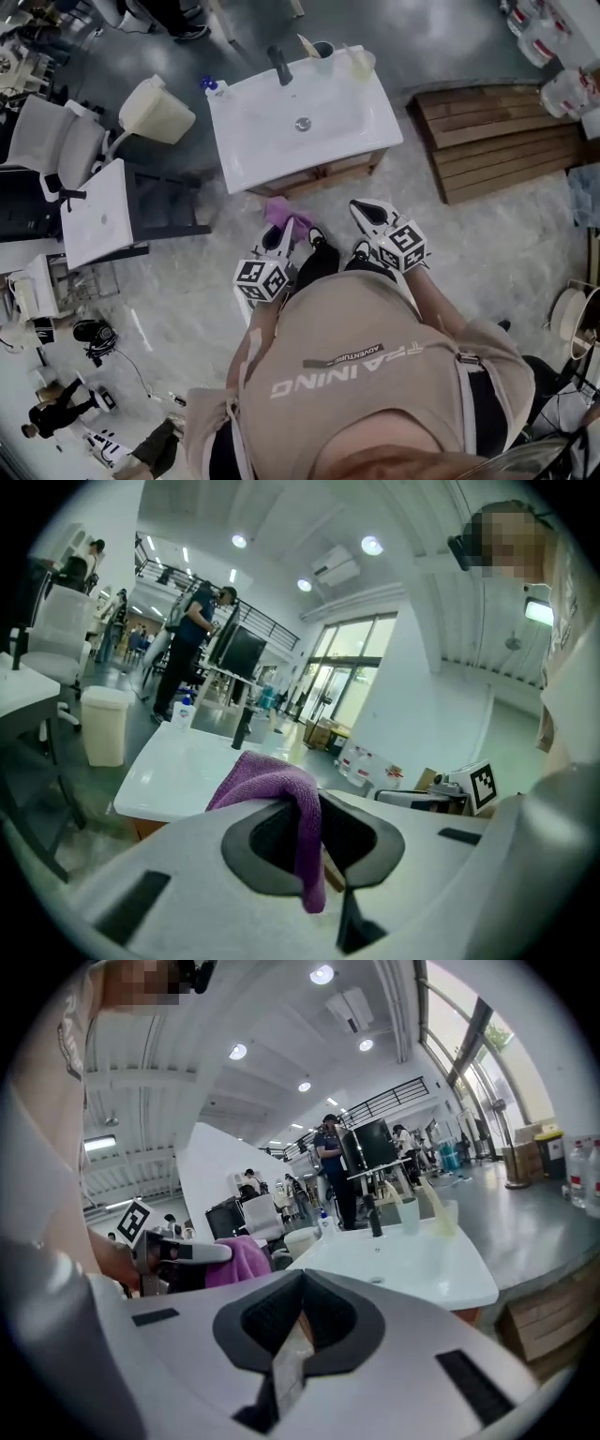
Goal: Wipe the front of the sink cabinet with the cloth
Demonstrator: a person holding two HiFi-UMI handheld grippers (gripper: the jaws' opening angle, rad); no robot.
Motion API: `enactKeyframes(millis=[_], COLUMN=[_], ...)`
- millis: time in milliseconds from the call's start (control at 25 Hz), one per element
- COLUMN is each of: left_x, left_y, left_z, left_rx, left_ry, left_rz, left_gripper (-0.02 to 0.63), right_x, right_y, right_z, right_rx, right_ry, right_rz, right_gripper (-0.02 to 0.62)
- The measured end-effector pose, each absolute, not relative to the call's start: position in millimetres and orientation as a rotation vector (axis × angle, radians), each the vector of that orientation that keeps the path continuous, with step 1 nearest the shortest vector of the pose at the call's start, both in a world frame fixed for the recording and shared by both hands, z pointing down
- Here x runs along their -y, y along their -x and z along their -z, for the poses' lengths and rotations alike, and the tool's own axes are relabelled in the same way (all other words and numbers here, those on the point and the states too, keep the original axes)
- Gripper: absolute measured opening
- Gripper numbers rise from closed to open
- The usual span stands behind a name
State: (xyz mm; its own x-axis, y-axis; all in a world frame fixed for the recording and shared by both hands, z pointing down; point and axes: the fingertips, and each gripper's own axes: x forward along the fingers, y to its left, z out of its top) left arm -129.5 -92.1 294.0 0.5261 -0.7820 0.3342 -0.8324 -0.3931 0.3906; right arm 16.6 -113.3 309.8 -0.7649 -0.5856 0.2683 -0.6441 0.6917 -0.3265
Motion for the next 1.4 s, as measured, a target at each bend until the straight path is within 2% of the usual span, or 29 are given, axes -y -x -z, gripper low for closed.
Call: enactKeyframes(millis=[400, 800, 1000, 1400], left_x=[138.5, 158.5, 144.1, 72.6], left_y=[182.5, 182.5, 171.4, 126.2], left_z=[-287.9, -287.2, -293.8, -322.0], left_rx=[1.240, 1.196, 1.255, 1.363], left_ry=[-2.423, -2.448, -2.412, -2.283], left_rz=[-0.142, -0.109, -0.121, -0.091], left_gripper=[0.037, 0.037, 0.037, 0.037], right_x=[160.8, 169.5, 157.8, 87.4], right_y=[49.6, 82.7, 65.8, -6.7], right_z=[-279.4, -274.5, -264.9, -307.6], right_rx=[2.732, 2.741, 2.784, 2.740], right_ry=[-1.097, -0.994, -0.970, -0.955], right_rz=[-0.473, -0.480, -0.421, -0.392], right_gripper=[0.012, 0.011, 0.011, 0.012])
